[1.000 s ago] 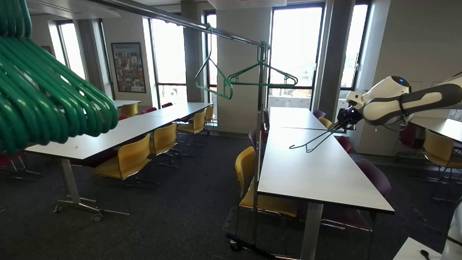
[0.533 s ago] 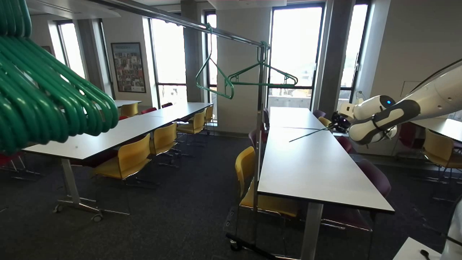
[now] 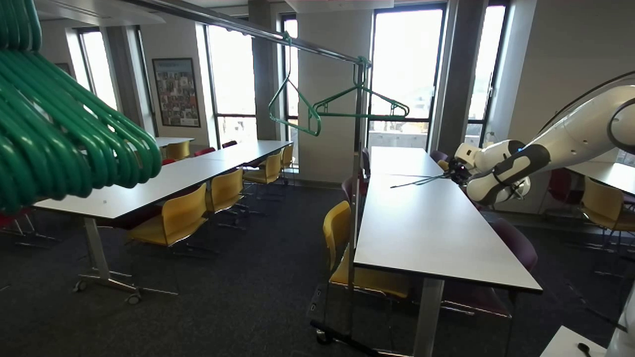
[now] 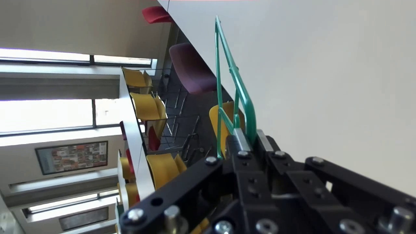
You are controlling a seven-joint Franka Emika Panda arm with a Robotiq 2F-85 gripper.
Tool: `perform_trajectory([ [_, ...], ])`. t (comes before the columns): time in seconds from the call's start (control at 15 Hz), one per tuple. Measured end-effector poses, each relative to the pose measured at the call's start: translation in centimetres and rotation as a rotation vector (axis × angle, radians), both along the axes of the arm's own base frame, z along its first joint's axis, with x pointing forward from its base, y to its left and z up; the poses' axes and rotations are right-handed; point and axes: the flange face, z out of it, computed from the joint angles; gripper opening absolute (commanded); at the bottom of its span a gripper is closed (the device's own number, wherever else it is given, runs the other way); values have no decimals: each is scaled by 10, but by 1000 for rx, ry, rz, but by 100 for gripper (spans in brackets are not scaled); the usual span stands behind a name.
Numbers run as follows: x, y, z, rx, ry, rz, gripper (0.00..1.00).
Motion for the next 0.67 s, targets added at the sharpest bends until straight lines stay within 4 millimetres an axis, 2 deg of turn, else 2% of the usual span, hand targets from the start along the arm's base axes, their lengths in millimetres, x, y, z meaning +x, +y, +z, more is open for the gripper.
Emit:
perform_trajectory([
  [0.4,30,37,41,69,-120,31,2],
  [0.53,31,37,43,112,-141,8,2],
  [0.67,27,32,32,176,-140,-37,2],
])
